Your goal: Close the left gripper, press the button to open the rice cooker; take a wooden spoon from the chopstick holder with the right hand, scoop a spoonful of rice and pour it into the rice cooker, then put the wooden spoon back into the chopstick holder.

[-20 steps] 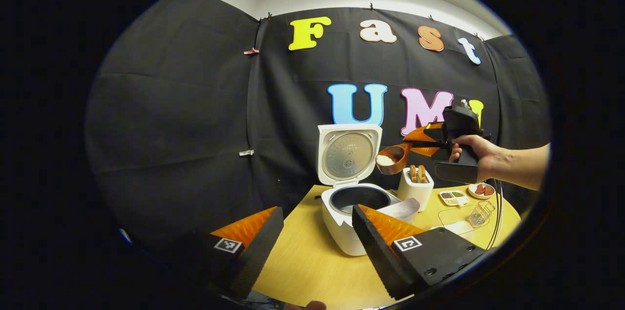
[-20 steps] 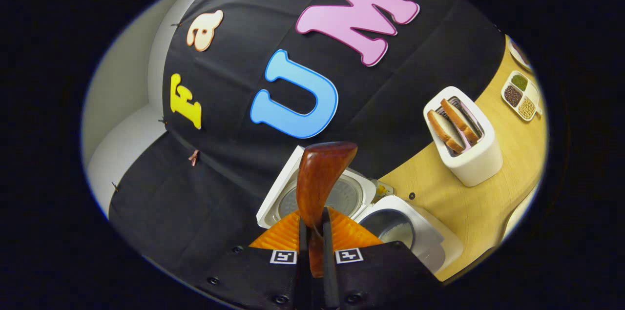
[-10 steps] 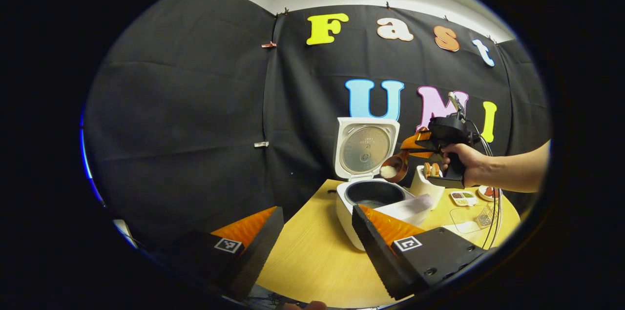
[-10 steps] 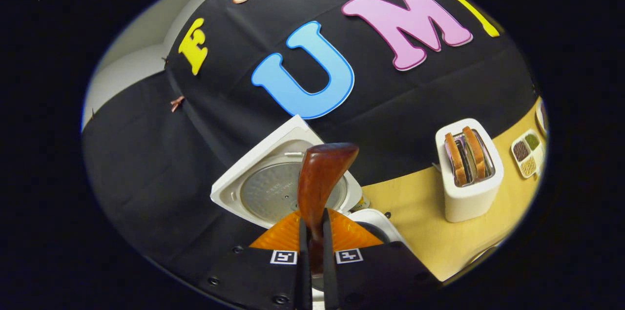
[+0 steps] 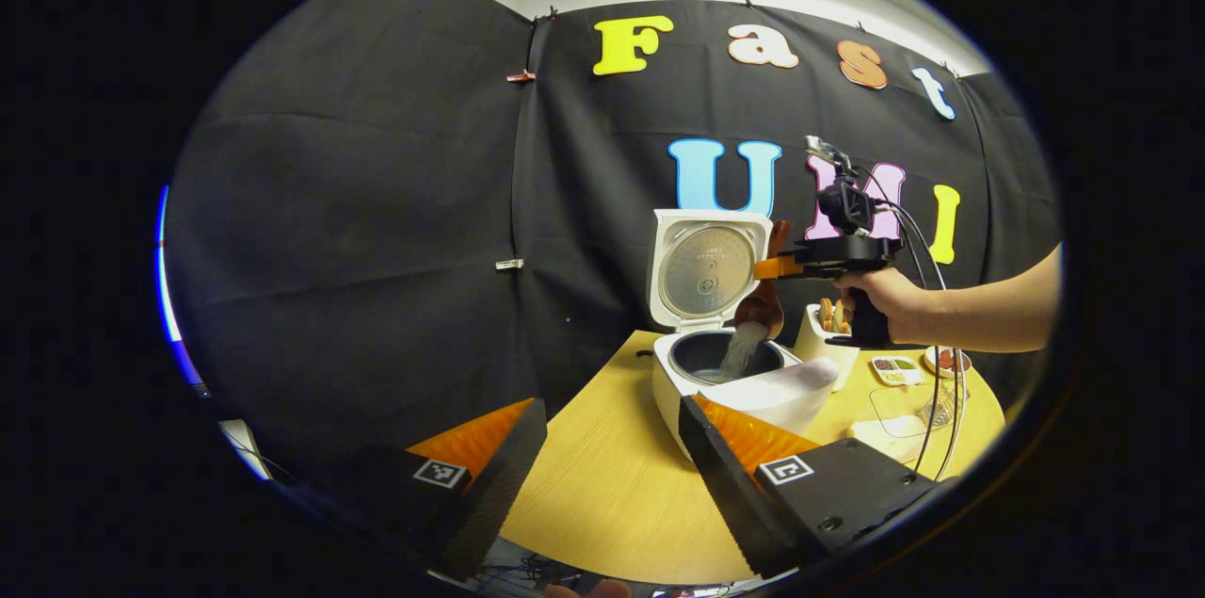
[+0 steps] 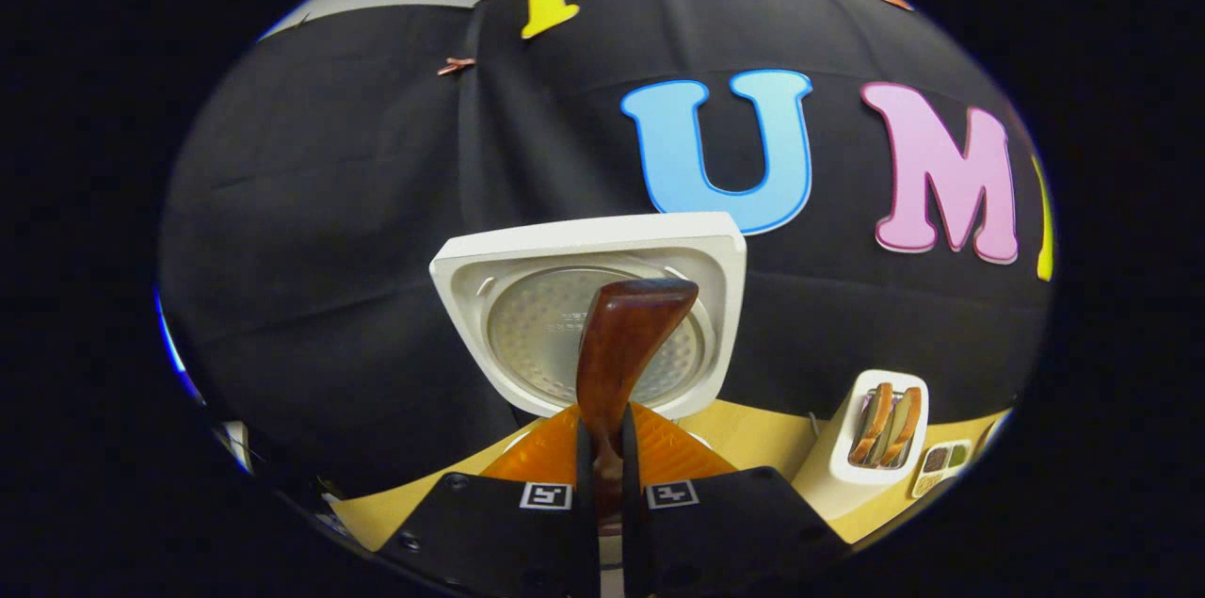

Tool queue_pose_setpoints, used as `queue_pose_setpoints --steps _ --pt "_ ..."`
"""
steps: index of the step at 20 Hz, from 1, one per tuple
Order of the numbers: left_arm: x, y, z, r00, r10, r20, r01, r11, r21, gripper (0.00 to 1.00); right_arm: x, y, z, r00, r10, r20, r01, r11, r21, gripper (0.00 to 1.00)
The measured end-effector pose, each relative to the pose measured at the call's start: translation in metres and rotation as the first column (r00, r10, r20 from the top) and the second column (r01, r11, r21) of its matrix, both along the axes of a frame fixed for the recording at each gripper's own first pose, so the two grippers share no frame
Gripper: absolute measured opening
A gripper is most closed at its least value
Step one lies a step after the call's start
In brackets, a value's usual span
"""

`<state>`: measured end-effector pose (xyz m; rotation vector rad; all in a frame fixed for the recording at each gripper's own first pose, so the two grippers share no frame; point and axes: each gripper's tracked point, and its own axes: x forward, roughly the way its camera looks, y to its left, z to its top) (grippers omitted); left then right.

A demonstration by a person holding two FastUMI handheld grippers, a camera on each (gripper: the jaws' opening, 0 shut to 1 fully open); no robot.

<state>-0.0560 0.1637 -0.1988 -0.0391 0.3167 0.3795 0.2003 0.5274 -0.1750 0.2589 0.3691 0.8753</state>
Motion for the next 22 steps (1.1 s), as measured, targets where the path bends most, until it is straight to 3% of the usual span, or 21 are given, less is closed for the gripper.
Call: queue_pose_setpoints --steps 3,7,15,19,20,22 --pt "-0.001 0.002 0.001 1.0 0.002 0.003 -0.002 1.0 0.005 0.97 -0.011 0.015 0.012 0.991 0.067 0.114 -0.058 0.995 -0.08 0.14" --pt "-0.006 0.006 -0.002 1.0 0.01 -0.005 -0.01 1.0 0.001 0.97 -0.024 0.031 0.021 0.958 0.156 0.242 -0.115 0.978 -0.174 0.14" --pt "-0.006 0.013 0.003 1.0 0.018 -0.005 -0.018 1.0 0.006 0.97 -0.048 0.049 0.03 0.894 0.255 0.368 -0.152 0.946 -0.285 0.14" --pt "-0.005 0.012 0.001 1.0 0.014 -0.009 -0.014 1.0 0.006 0.97 -0.045 0.044 0.025 0.93 0.234 0.284 -0.166 0.956 -0.243 0.14" --pt "-0.004 0.011 0.001 1.0 0.012 -0.01 -0.012 1.0 0.006 0.97 -0.042 0.042 0.024 0.943 0.22 0.249 -0.165 0.961 -0.223 0.1" --pt "-0.005 0.01 -0.002 1.0 0.009 -0.013 -0.009 1.0 0.006 0.97 -0.036 0.034 0.017 0.969 0.183 0.164 -0.154 0.972 -0.178 0.14"
